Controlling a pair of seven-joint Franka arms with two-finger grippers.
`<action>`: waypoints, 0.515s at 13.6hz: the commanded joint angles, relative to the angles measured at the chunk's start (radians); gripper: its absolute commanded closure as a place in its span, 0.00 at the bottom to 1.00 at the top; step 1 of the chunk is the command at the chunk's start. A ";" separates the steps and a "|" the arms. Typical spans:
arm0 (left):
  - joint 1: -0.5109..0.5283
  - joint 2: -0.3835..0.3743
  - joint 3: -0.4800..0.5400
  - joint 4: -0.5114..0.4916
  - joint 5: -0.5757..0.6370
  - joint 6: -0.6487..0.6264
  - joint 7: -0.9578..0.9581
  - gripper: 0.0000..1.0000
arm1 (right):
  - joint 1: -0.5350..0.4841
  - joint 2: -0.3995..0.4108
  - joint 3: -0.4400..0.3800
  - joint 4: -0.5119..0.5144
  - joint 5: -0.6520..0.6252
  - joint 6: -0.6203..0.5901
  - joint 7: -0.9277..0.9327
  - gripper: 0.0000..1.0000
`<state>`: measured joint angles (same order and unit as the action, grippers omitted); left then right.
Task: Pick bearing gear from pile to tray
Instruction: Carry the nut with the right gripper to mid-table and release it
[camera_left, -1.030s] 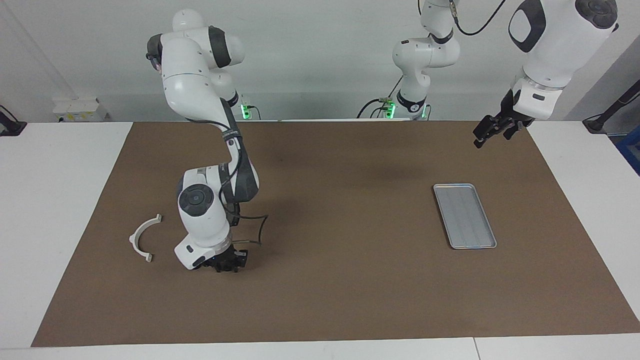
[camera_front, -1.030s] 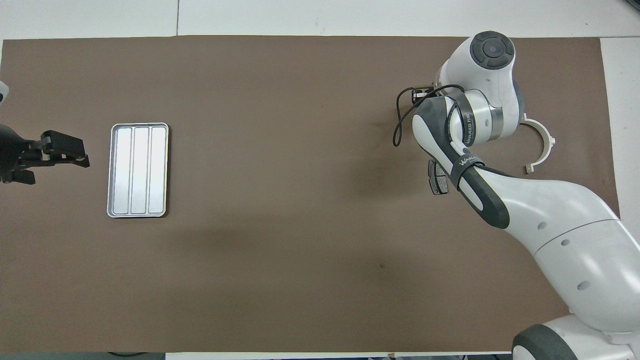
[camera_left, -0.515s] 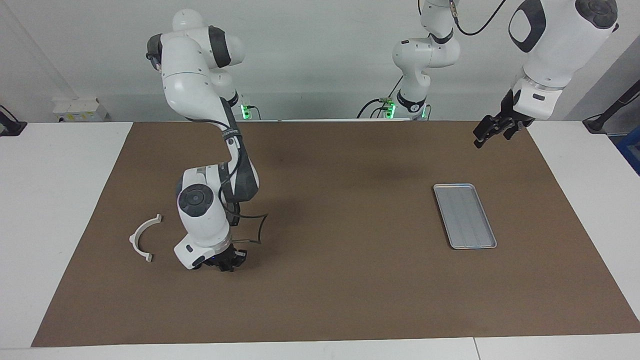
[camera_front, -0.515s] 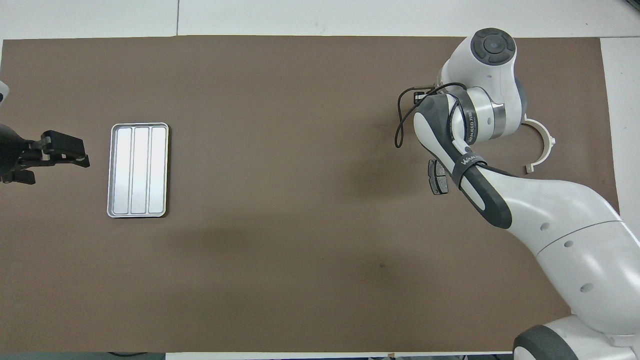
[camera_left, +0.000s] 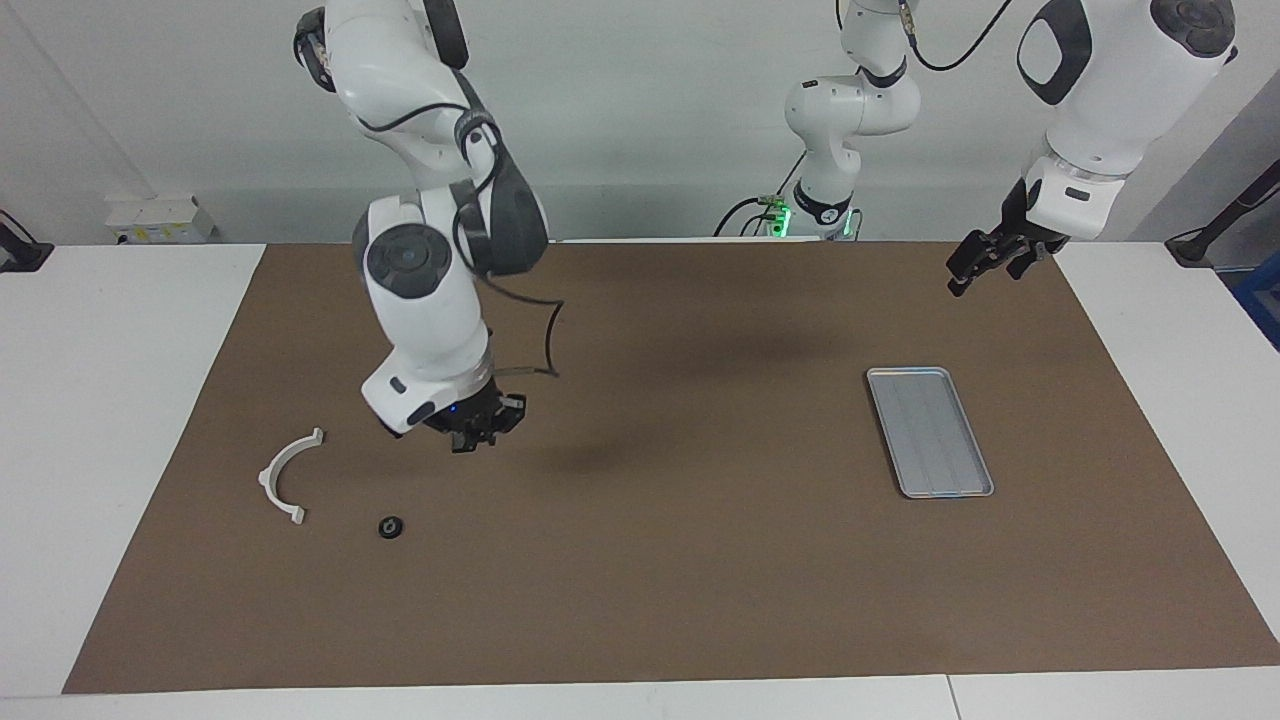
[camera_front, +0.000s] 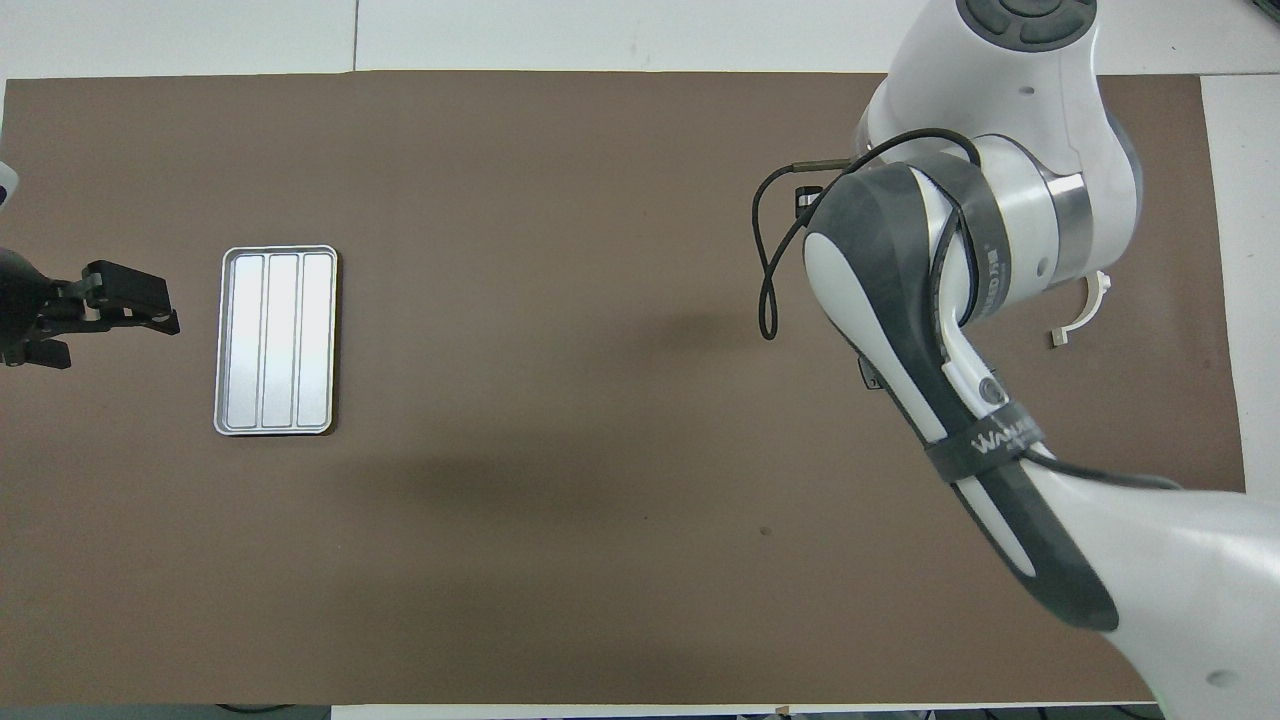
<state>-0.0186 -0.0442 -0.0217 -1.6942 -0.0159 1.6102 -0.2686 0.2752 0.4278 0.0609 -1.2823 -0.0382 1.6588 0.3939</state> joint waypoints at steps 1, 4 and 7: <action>0.000 -0.020 -0.001 -0.010 0.007 -0.015 0.011 0.00 | 0.087 -0.075 -0.003 -0.026 0.052 -0.019 0.171 1.00; 0.000 -0.020 -0.001 -0.010 0.007 -0.015 0.011 0.00 | 0.226 -0.090 0.000 -0.026 0.086 0.002 0.524 1.00; 0.000 -0.020 -0.001 -0.010 0.007 -0.015 0.011 0.00 | 0.326 -0.072 0.004 -0.045 0.103 0.062 0.722 1.00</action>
<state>-0.0186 -0.0442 -0.0217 -1.6942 -0.0159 1.6102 -0.2686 0.5654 0.3511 0.0685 -1.2926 0.0377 1.6716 1.0263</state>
